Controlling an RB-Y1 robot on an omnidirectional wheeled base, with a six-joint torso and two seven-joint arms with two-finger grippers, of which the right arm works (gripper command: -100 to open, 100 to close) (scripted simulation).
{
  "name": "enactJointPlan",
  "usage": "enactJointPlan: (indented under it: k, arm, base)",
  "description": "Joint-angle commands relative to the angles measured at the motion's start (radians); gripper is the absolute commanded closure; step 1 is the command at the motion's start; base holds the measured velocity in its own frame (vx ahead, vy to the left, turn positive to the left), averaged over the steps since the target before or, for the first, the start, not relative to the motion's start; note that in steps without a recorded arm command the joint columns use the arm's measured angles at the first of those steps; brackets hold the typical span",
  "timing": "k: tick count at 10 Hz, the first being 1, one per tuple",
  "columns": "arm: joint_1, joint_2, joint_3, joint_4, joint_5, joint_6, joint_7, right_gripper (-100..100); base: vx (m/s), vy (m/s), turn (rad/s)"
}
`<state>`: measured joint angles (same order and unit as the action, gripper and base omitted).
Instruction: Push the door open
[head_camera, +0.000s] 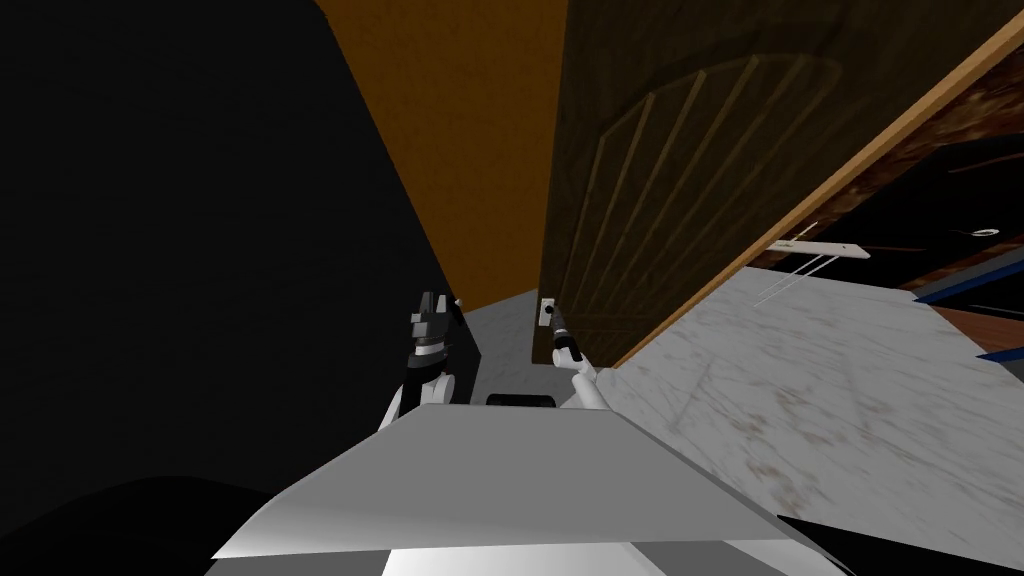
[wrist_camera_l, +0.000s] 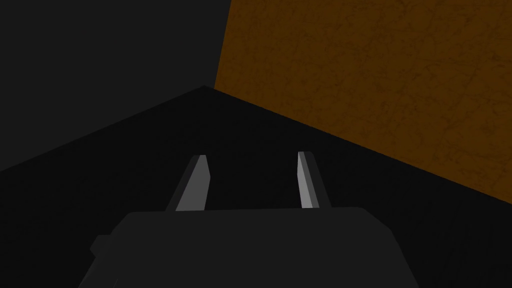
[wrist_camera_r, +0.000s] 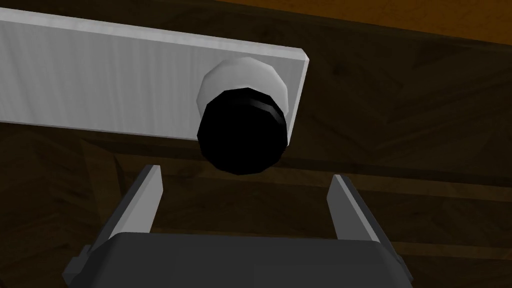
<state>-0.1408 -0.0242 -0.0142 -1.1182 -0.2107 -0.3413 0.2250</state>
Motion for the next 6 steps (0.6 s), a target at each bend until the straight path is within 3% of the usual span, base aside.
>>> enactJointPlan:
  k: [1, 2, 3, 4, 6]
  arm:
    - [-0.001, 0.021, -0.003, 0.006, 0.0, -0.011, 0.001, -100]
    - [-0.001, 0.039, -0.005, 0.009, 0.001, -0.015, 0.002, -100]
    - [-0.009, 0.025, -0.004, 0.018, -0.001, -0.015, -0.001, -100]
    - [-0.009, 0.025, -0.004, 0.018, -0.001, -0.015, -0.001, 100]
    - [-0.009, 0.025, -0.004, 0.018, -0.001, -0.015, -0.001, 100]
  base:
    - [0.256, -0.001, 0.032]
    - [0.233, -0.008, 0.023]
    - [0.097, -0.007, 0.005]
    - [-0.016, 0.004, -0.007]
    - [-0.035, 0.002, 0.005]
